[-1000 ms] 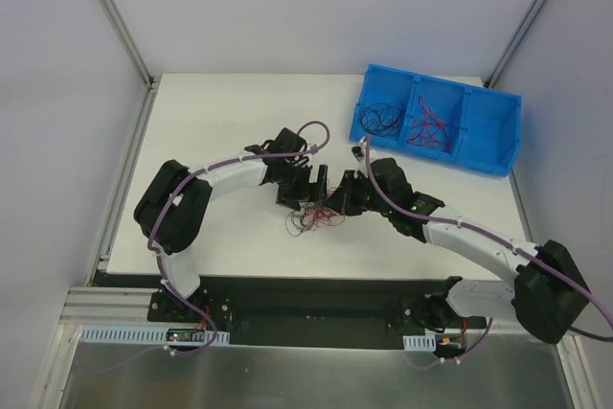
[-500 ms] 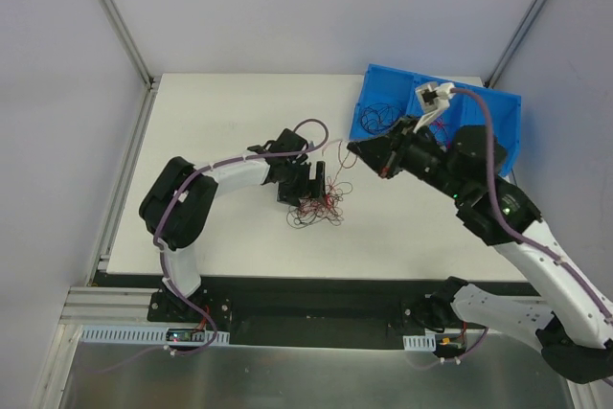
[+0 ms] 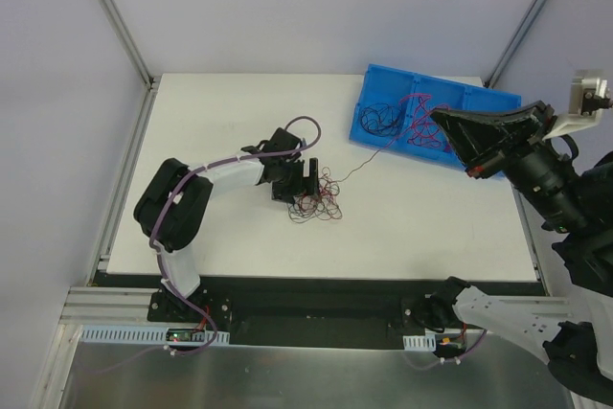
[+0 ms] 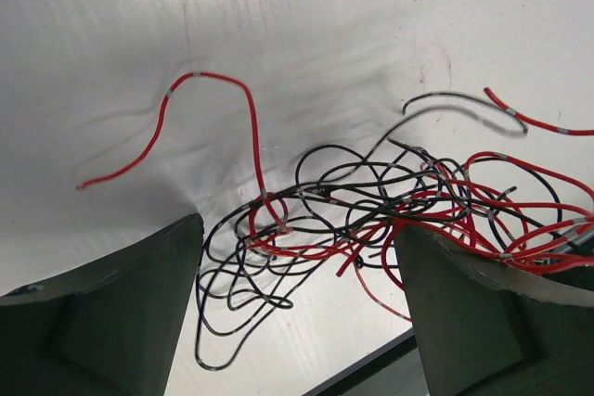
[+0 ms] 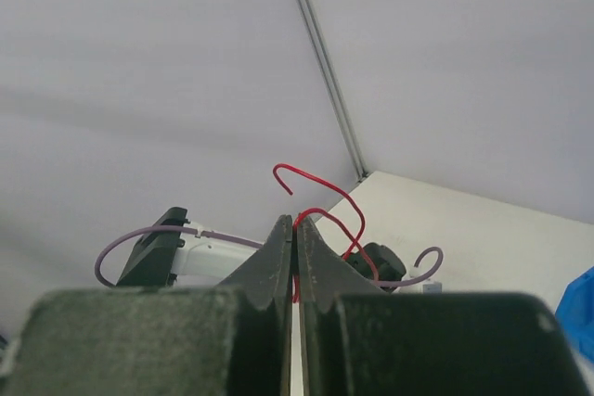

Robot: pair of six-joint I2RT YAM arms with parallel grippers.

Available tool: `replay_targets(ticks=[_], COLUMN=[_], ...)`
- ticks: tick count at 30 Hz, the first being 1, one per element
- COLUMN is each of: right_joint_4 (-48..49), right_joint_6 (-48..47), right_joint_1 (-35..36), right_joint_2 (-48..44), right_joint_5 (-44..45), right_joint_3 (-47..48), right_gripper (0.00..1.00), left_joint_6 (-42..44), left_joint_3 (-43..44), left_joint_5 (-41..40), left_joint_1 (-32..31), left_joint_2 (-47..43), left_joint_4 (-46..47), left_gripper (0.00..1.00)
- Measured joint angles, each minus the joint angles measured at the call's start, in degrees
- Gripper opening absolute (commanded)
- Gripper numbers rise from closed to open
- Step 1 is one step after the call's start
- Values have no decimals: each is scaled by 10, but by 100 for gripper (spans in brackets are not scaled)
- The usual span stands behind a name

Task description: Untangle the cables

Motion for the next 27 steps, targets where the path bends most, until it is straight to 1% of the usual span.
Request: replay_targets(ticks=[6, 8, 11, 12, 14, 17, 20, 27], right_joint_4=[-30, -52, -88, -88, -82, -72, -56, -44], right_joint_6=[-41, -59, -87, -98, -114, -141, -164, -214], right_joint_1=[0, 0, 0, 0, 0, 0, 0, 0], right_joint_2=[19, 46, 100, 116, 128, 119, 105, 97], right_joint_5=[8, 9, 4, 1, 0, 8, 34, 107], right_joint_3=[55, 107, 223, 259, 294, 304, 302, 258], right_gripper=[0, 0, 0, 0, 0, 0, 0, 0], left_joint_6=[0, 0, 0, -1, -2, -2, -2, -7], left_joint_3=[-14, -17, -21, -23, -27, -36, -44, -74], left_joint_5=[-7, -8, -4, -1, 0, -1, -2, -6], left_joint_1=[8, 12, 20, 25, 35, 50, 60, 80], left_joint_2=[-13, -14, -14, -14, -17, -24, -32, -59], left_joint_4=[7, 7, 11, 14, 18, 25, 26, 28], left_gripper=[84, 84, 84, 84, 84, 84, 85, 87])
